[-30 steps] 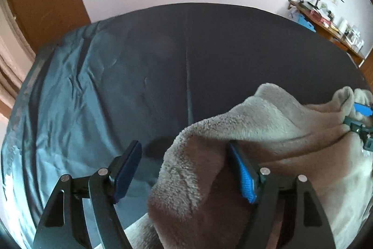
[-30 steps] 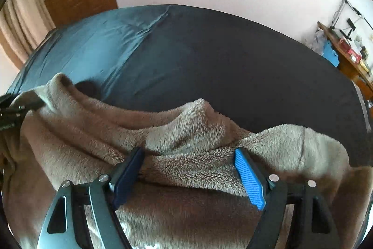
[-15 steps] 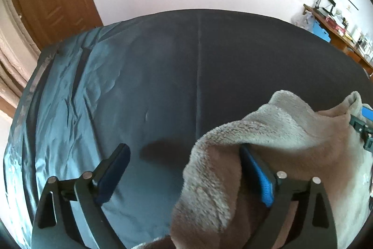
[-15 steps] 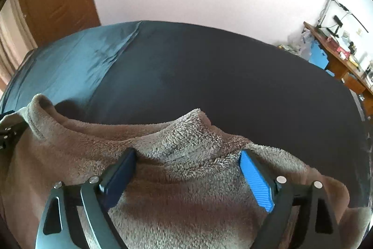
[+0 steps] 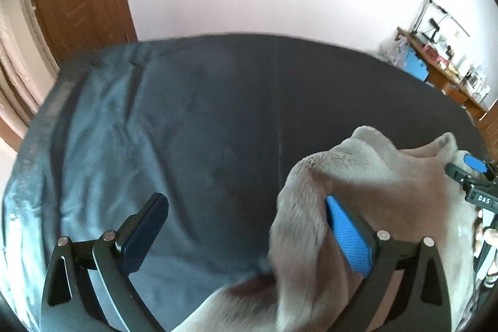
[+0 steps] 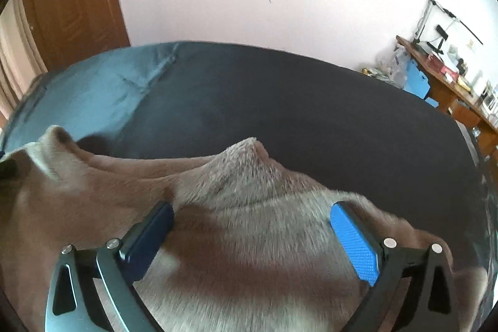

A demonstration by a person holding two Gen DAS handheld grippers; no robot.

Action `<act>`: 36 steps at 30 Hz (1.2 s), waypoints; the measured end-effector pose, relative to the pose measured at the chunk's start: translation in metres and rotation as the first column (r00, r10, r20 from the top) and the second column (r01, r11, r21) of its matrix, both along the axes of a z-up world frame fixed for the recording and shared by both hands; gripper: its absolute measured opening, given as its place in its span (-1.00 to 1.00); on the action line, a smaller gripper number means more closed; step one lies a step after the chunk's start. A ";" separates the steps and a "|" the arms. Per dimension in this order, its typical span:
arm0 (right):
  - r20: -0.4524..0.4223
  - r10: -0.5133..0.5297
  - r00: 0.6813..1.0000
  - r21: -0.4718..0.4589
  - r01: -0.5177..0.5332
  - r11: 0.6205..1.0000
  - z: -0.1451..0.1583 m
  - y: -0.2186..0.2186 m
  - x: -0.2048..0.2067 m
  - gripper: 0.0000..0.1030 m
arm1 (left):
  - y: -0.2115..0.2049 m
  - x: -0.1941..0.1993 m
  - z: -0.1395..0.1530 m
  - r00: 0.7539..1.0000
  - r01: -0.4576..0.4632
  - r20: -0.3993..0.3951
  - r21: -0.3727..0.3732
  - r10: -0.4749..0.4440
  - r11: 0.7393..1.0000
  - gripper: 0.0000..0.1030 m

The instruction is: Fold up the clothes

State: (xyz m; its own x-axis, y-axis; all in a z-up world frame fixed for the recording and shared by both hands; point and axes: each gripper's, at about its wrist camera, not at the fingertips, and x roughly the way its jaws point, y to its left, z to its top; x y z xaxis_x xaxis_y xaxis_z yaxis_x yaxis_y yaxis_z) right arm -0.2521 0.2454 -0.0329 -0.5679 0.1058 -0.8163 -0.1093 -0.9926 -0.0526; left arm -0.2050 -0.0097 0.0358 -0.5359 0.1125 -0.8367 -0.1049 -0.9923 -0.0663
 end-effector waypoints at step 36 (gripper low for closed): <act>-0.017 0.209 0.978 -0.090 -0.209 0.974 -0.013 -0.076 0.178 0.98 | -0.091 0.185 -0.039 0.998 0.050 -0.052 0.125 -0.044 0.991 -0.21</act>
State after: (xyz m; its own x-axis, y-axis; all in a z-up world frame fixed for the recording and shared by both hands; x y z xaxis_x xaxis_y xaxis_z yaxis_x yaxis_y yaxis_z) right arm -0.0737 0.1697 -0.0461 -0.5755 -0.0898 -0.8128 0.1011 -0.9941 0.0383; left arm -0.0202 -0.1002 -0.0037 -0.5672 0.2416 -0.7873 -0.1576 -0.9702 -0.1842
